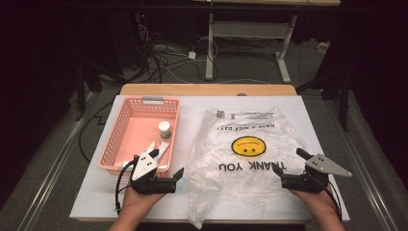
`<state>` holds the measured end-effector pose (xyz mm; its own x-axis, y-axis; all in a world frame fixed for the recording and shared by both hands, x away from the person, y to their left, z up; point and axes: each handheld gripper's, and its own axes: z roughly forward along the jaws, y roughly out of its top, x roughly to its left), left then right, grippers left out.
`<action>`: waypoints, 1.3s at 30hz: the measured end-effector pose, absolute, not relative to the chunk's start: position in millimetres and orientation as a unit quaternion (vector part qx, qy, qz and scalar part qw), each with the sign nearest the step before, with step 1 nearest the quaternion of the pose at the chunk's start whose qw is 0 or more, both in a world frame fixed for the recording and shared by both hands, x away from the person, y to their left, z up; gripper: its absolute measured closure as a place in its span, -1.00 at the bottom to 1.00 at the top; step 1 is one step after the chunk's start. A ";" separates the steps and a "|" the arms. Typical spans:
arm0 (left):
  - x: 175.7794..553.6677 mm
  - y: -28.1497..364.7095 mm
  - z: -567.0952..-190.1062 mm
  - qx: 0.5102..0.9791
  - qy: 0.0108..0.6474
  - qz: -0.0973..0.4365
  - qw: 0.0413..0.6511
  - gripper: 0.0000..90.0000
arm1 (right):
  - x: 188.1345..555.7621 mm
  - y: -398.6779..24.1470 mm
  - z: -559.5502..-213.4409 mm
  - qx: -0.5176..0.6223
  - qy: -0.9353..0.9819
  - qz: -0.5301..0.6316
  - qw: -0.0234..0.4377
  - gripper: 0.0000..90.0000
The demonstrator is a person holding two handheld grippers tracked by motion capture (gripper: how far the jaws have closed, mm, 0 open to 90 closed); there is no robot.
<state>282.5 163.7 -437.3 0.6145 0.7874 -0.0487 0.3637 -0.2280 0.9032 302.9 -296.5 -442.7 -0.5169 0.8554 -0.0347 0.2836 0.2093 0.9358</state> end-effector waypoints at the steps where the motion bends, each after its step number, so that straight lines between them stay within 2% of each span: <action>1: 283.1 164.2 -437.4 0.753 0.384 0.214 0.490 -1.00 | 303.0 -295.9 -442.8 0.393 0.722 0.489 0.292 -0.99; 20: 279.6 164.5 -438.3 0.760 0.375 0.208 0.488 -1.00 | 301.8 -297.5 -438.7 0.398 0.723 0.485 0.290 -0.99; 25: 279.3 165.0 -437.3 0.759 0.376 0.208 0.489 -1.00 | 302.7 -308.6 -434.1 0.408 0.721 0.479 0.290 -0.97; 30: 278.8 164.4 -436.6 0.759 0.374 0.209 0.490 -1.00 | 303.0 -325.1 -432.5 0.431 0.714 0.468 0.292 -0.87; 35: 277.9 164.1 -435.7 0.759 0.372 0.210 0.491 -1.00 | 304.8 -344.7 -437.1 0.465 0.710 0.444 0.288 -0.66; 39: 277.6 165.1 -434.7 0.759 0.372 0.212 0.491 -1.00 | 306.6 -360.2 -442.4 0.489 0.706 0.423 0.290 -0.61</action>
<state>277.6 165.1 -434.7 0.6334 0.7726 -0.0437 0.3559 -0.2407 0.9030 306.6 -360.2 -442.4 -0.3546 0.9350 0.0053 0.4446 0.1636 0.8807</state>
